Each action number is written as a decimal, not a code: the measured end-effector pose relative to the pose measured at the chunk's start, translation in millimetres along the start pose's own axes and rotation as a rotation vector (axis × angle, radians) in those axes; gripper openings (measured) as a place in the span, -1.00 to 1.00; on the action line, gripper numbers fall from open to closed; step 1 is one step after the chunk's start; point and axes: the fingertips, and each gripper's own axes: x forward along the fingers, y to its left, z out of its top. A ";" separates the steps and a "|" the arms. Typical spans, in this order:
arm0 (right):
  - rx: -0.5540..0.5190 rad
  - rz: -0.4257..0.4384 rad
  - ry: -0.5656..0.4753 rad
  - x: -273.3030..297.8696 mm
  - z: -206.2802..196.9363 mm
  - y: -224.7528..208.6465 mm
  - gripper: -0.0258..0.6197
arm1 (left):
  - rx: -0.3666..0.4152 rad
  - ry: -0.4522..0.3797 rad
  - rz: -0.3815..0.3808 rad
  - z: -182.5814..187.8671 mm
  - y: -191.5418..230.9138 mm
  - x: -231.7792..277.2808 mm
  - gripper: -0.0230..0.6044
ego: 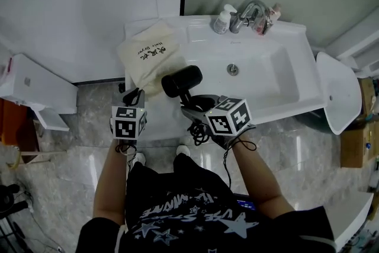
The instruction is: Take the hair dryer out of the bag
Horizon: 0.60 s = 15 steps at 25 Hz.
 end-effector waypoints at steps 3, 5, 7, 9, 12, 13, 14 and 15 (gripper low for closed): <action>0.037 -0.018 -0.081 -11.4 7.3 5.7 -0.37 | 0.005 0.010 -0.021 -9.7 -2.9 -4.7 -0.76; 0.062 -0.048 -0.119 -15.9 10.4 10.4 -0.37 | 0.004 0.013 -0.050 -14.8 -4.7 -8.5 -0.76; 0.081 -0.083 -0.146 -18.5 13.1 15.5 -0.37 | 0.005 0.013 -0.090 -17.0 -7.0 -11.5 -0.75; 0.095 -0.121 -0.167 -20.0 15.0 22.8 -0.37 | 0.011 0.006 -0.134 -17.1 -9.7 -15.6 -0.64; 0.116 -0.178 -0.215 -22.6 15.8 40.5 -0.37 | 0.048 -0.009 -0.211 -19.1 -16.5 -27.7 -0.31; 0.123 -0.196 -0.235 -24.0 15.6 47.4 -0.37 | 0.062 -0.020 -0.233 -19.6 -18.9 -33.4 -0.25; 0.128 -0.212 -0.256 -25.7 15.5 54.2 -0.37 | 0.074 -0.037 -0.254 -18.9 -21.1 -40.1 -0.20; 0.133 -0.229 -0.277 -27.6 15.4 61.2 -0.37 | 0.084 -0.063 -0.274 -17.1 -23.4 -47.8 -0.19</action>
